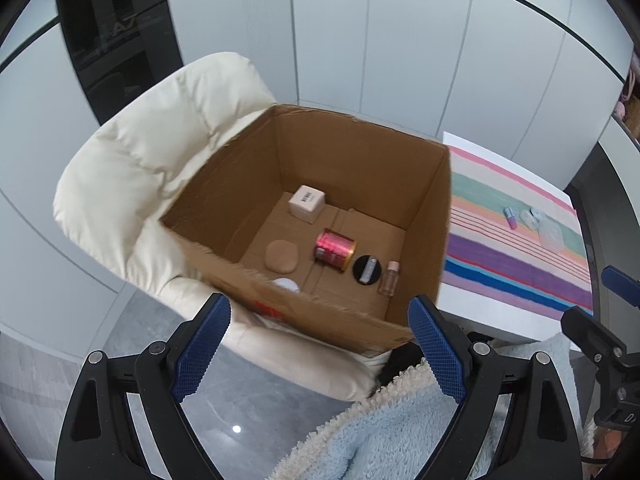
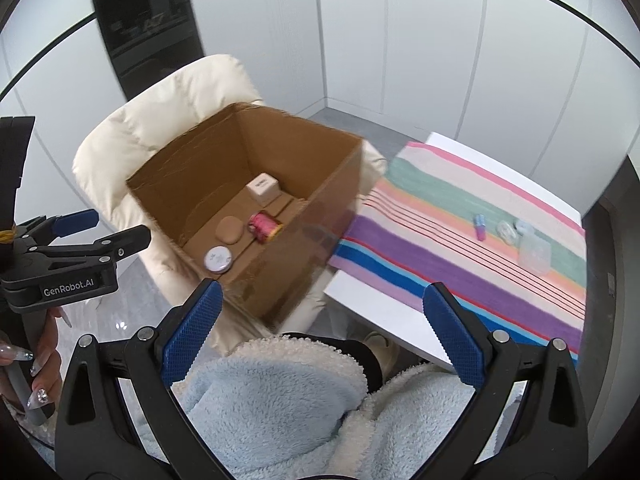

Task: Organize objects
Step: 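Move both open tools back from the box toward the cloth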

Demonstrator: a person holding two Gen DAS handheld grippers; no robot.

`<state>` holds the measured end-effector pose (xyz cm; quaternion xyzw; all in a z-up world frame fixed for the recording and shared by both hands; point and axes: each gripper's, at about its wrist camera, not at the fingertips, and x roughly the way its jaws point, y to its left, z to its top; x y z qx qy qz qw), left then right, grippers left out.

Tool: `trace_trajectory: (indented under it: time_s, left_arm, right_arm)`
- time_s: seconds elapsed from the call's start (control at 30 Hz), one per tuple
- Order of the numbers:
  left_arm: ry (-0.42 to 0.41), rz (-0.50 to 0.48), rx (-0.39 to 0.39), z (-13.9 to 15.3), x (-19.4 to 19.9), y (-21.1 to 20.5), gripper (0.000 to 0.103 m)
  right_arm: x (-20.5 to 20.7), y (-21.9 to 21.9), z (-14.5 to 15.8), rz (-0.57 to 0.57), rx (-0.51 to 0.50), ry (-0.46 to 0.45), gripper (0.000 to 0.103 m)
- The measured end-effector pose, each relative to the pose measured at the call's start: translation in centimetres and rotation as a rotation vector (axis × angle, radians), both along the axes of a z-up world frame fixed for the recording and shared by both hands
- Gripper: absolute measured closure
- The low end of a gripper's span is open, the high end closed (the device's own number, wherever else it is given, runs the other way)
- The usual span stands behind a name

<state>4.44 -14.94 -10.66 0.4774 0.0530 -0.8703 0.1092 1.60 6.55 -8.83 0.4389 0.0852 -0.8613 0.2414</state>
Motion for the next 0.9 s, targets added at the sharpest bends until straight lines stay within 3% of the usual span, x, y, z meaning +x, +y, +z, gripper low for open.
trace_trajectory:
  time_s: [0.2,0.63,0.9]
  left_arm:
    - [-0.001,-0.089,0.001,-0.2,-2.7,4.2,0.011]
    - [-0.021,-0.369,-0.005,-0.9,-9.2,17.8,0.011]
    - [-0.038,-0.457,-0.009,-1.5,-11.6,23.8,0.011]
  right_arm:
    - [-1.5,4.3,-0.3,-0.097,-0.007,-0.011,0.001]
    - [-4.6,16.7,-2.4,-0.353,-0.014,-0.066,0.001]
    - [-5.9,22.5,-4.3,-0.456,-0.018,-0.106,0.001]
